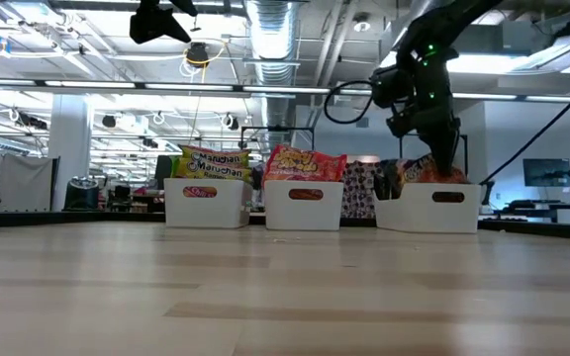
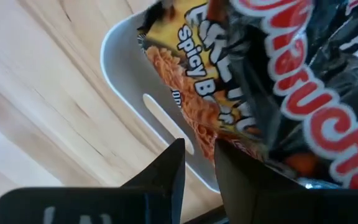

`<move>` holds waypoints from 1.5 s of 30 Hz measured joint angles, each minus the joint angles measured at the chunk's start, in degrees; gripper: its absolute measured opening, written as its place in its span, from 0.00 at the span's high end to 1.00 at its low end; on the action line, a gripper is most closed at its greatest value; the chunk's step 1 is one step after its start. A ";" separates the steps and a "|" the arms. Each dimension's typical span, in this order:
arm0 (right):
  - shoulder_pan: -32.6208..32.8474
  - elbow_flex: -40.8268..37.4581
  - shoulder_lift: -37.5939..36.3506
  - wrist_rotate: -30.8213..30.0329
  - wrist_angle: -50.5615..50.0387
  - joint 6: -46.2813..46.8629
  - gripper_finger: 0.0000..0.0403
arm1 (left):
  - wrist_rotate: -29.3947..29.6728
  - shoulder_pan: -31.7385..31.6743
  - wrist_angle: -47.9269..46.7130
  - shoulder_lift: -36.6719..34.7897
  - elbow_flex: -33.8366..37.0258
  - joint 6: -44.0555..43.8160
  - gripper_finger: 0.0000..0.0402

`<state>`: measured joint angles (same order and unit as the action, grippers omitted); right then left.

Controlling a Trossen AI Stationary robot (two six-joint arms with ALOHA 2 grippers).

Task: Sort Maruchan noodles
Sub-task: Put the black noodle pack into the right white bin

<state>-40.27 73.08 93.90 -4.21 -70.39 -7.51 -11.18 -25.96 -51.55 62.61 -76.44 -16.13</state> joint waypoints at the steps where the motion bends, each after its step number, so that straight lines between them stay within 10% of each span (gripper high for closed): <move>1: 0.00 -0.21 0.29 0.00 0.30 0.22 0.73 | 0.00 0.00 0.02 0.00 0.00 0.01 0.46; 45: -3.93 9.14 3.54 -4.00 -4.98 4.50 0.73 | 1.51 0.00 -0.10 0.00 0.00 -0.03 0.46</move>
<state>-44.21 82.22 97.44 -8.21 -75.36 -3.01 -9.67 -25.96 -51.65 62.61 -76.44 -16.16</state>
